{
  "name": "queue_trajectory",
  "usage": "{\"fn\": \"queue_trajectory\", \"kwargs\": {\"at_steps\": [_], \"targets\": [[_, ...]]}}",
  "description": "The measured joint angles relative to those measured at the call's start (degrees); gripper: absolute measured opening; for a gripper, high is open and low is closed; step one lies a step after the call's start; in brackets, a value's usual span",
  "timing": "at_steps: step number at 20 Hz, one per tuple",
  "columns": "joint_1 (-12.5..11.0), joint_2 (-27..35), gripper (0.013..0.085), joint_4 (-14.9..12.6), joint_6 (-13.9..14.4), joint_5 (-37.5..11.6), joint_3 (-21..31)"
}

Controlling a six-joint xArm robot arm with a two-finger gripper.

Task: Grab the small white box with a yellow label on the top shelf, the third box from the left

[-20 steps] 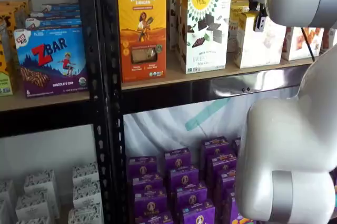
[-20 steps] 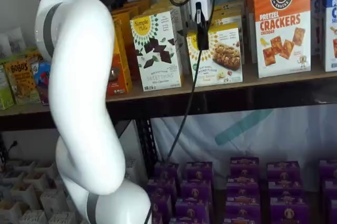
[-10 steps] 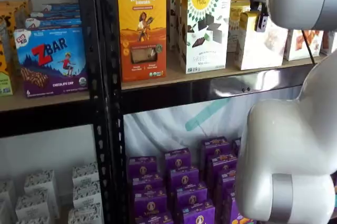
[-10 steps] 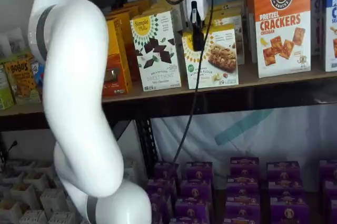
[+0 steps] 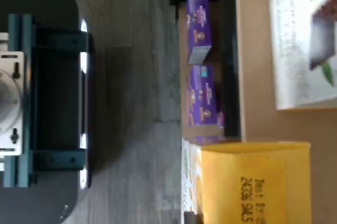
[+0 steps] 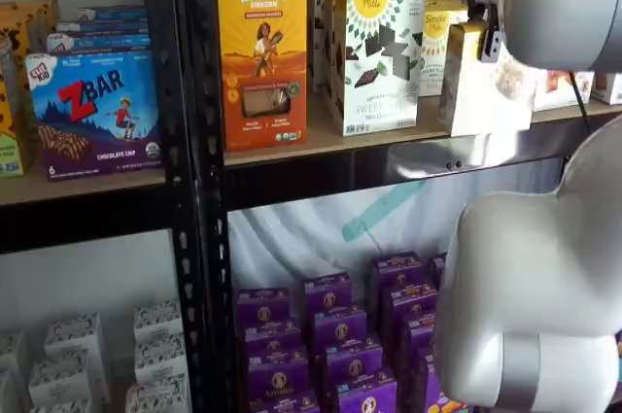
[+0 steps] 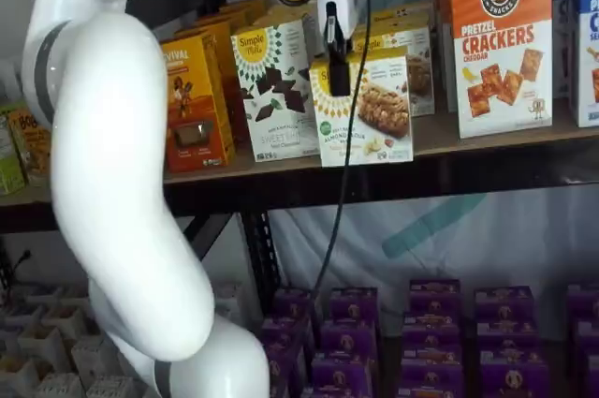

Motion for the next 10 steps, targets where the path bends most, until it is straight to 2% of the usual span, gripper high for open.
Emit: {"fn": "queue_trajectory", "kwargs": {"at_steps": [10], "targets": [[-0.24,-8.85,0.037,-0.29,-0.07,4.69,7.21]]}}
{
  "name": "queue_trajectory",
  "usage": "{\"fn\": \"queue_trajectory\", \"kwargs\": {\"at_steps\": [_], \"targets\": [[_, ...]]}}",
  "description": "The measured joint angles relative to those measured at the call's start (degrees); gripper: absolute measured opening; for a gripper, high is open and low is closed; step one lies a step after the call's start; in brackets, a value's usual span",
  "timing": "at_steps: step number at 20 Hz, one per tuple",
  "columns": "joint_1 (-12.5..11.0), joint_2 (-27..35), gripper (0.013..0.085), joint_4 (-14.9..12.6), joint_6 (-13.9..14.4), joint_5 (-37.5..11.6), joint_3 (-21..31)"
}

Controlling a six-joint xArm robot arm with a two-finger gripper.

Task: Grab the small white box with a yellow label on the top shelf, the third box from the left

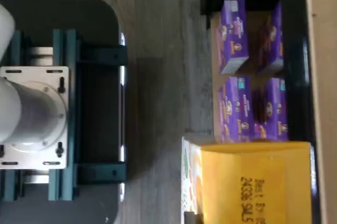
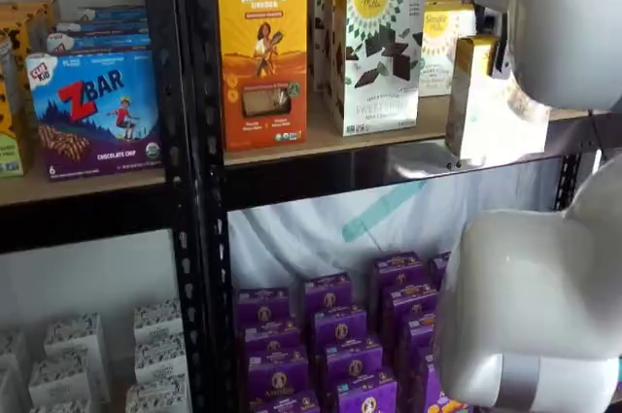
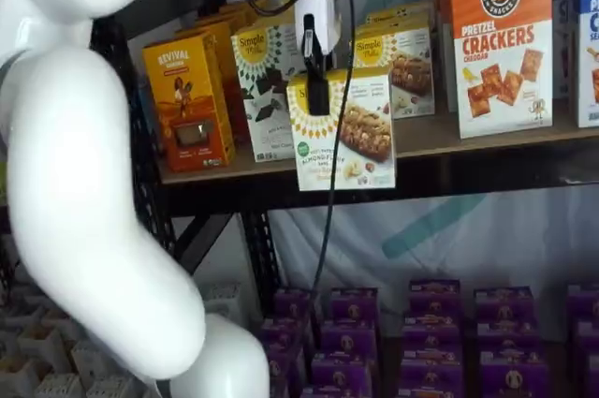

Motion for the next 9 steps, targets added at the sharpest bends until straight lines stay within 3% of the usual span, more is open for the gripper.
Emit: {"fn": "queue_trajectory", "kwargs": {"at_steps": [9], "targets": [[1.11,-6.32,0.037,-0.4,1.03,1.17,6.18]]}}
